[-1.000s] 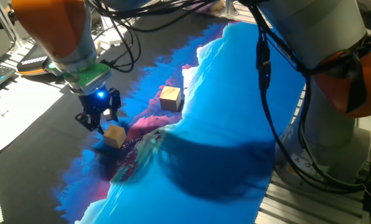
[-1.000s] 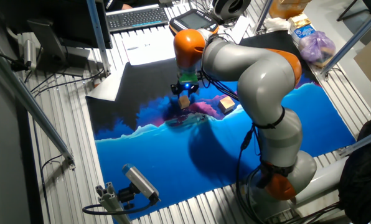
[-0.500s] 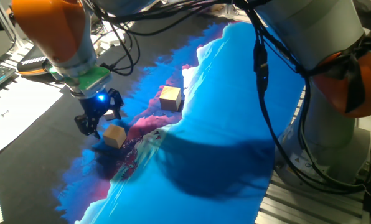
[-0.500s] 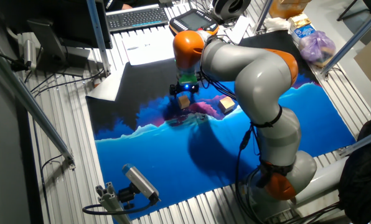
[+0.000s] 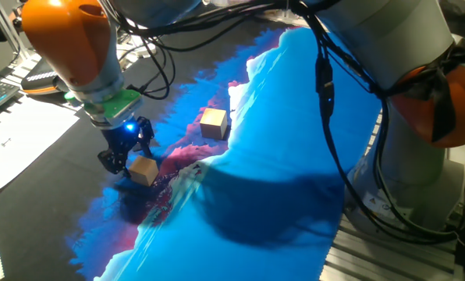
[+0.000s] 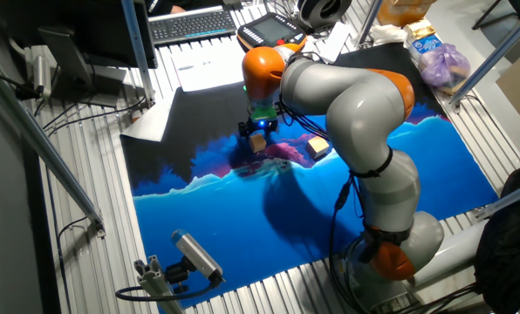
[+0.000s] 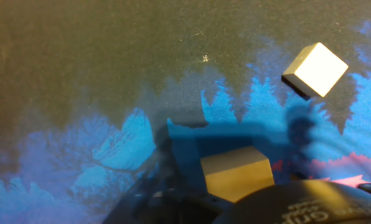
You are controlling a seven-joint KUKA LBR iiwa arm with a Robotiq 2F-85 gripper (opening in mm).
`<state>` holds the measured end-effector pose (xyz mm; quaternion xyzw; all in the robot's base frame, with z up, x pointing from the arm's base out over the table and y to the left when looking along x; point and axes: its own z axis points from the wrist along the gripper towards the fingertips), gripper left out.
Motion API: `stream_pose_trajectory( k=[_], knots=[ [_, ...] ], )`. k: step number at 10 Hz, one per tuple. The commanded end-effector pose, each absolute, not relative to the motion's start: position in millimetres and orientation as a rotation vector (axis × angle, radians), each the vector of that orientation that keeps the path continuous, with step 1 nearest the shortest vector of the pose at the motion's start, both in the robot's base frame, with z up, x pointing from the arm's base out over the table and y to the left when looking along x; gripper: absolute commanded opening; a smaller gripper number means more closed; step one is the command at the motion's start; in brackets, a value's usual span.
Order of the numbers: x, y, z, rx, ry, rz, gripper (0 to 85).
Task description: Pick up one small block
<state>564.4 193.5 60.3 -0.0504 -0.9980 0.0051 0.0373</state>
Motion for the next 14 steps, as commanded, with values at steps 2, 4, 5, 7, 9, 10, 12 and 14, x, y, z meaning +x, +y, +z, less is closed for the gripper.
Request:
stream_pose_trajectory(
  k=[2,4,5,7,9,10,12,14],
  knots=[
    [563,194,60,-0.138,-3.060,0.017,68.0],
    [562,194,58,-0.124,-3.059,0.024,68.0],
    [561,195,57,-0.113,-3.059,0.028,68.0],
    [561,195,57,-0.043,-3.079,0.042,51.0],
    [561,194,57,0.007,-3.094,0.052,34.0],
    [561,194,57,0.021,-3.095,0.054,34.0],
    [563,194,60,0.069,-3.100,0.061,17.0],
    [567,191,71,0.134,-3.079,0.046,0.0]
  ],
)
